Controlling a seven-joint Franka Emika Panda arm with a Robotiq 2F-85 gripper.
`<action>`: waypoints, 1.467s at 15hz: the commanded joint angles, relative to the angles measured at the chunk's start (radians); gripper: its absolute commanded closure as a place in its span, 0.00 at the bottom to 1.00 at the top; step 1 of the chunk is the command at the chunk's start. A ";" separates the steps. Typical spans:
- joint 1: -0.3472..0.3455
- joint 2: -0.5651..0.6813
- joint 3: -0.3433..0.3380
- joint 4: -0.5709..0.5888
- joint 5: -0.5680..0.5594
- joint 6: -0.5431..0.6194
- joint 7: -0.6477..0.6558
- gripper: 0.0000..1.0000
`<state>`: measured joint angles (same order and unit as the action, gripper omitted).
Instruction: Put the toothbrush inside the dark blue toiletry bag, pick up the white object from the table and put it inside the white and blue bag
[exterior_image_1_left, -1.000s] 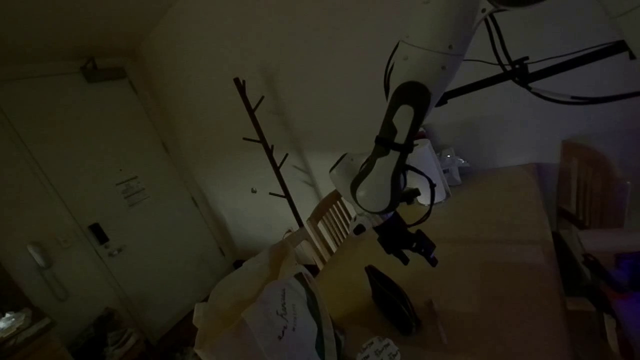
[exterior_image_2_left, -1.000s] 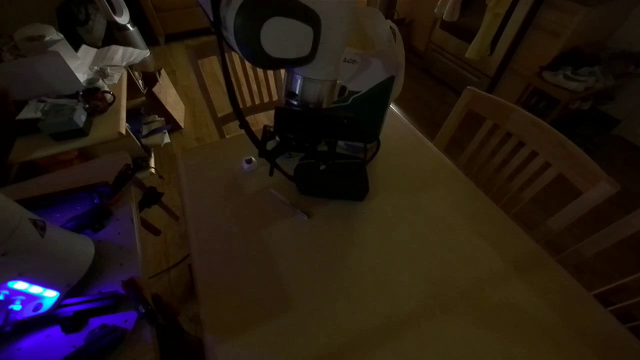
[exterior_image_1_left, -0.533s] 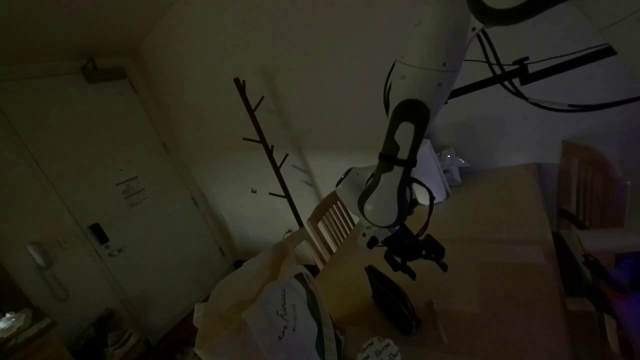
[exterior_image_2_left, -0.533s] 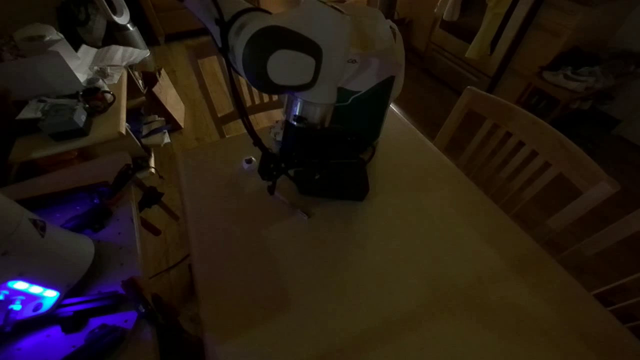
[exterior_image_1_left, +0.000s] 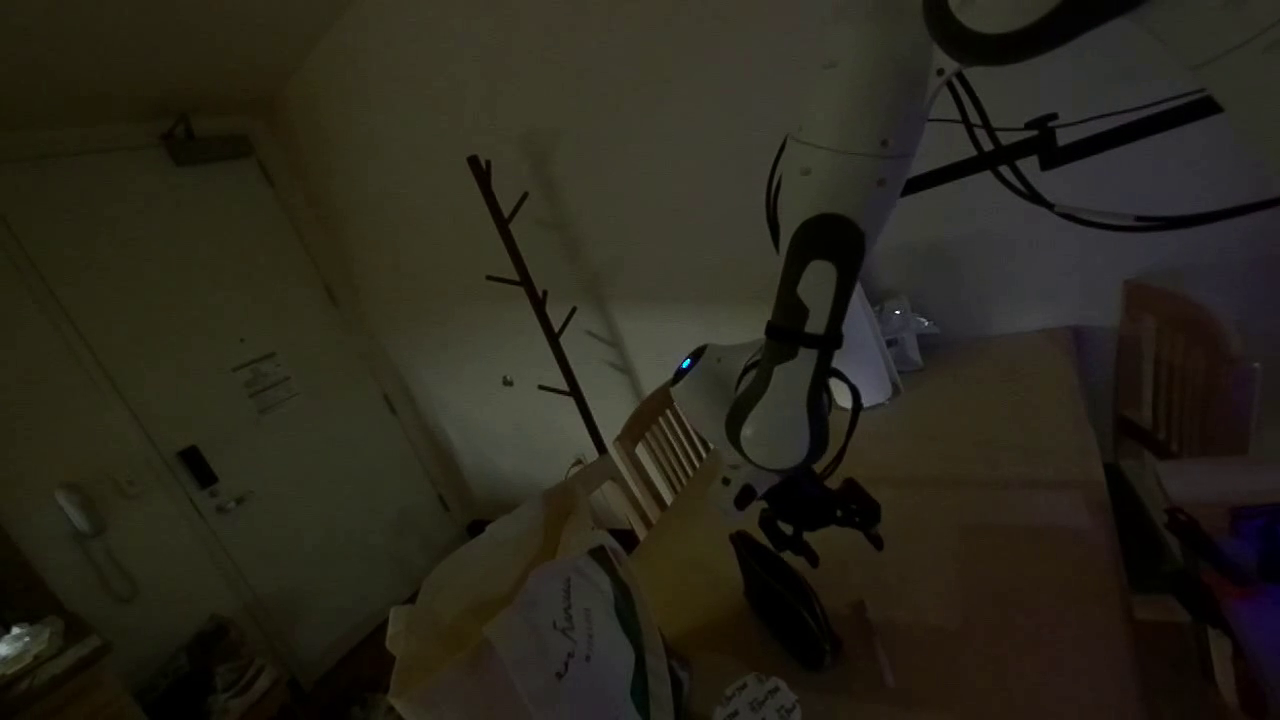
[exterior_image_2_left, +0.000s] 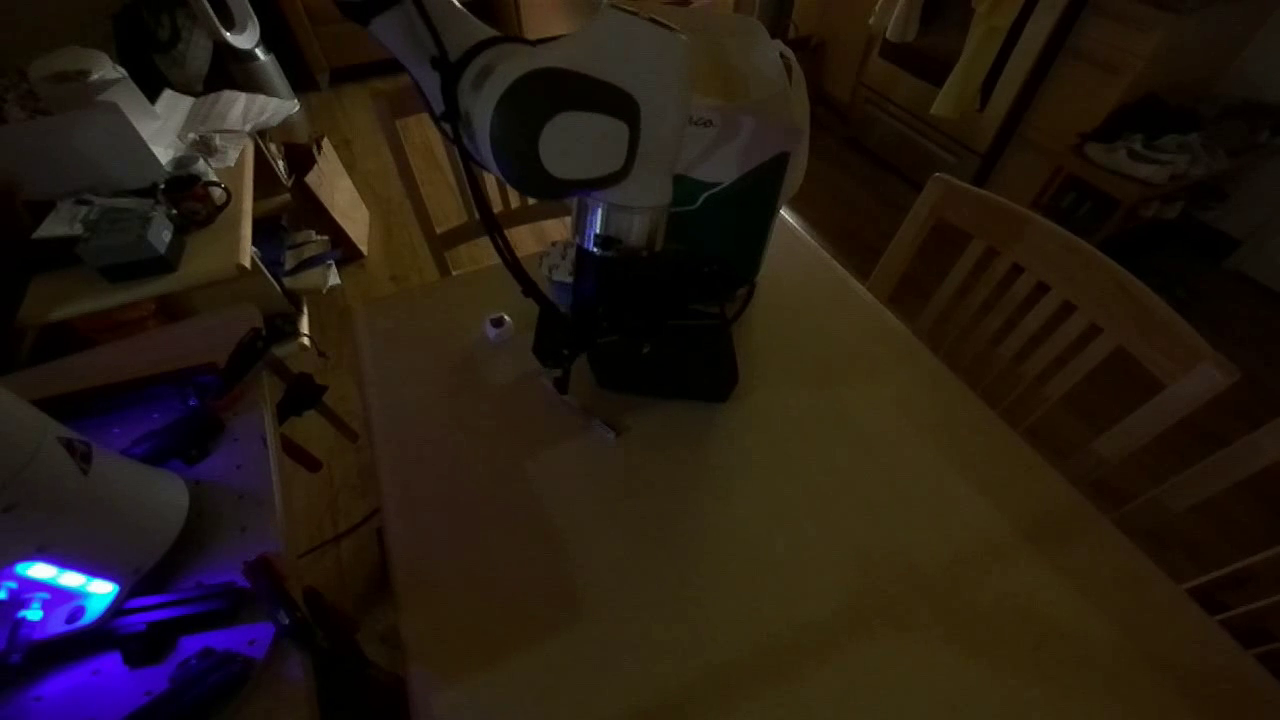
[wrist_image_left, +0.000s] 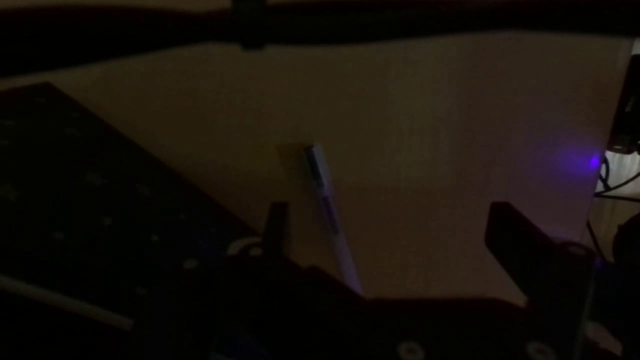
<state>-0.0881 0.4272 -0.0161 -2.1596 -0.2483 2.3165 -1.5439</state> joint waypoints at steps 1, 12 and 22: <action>0.006 -0.004 0.014 -0.051 -0.026 0.112 0.028 0.00; 0.001 -0.025 0.078 -0.110 0.174 -0.157 0.055 0.00; 0.012 0.054 0.032 -0.145 -0.025 0.196 0.075 0.00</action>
<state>-0.0852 0.4547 0.0345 -2.2855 -0.2008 2.3883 -1.4818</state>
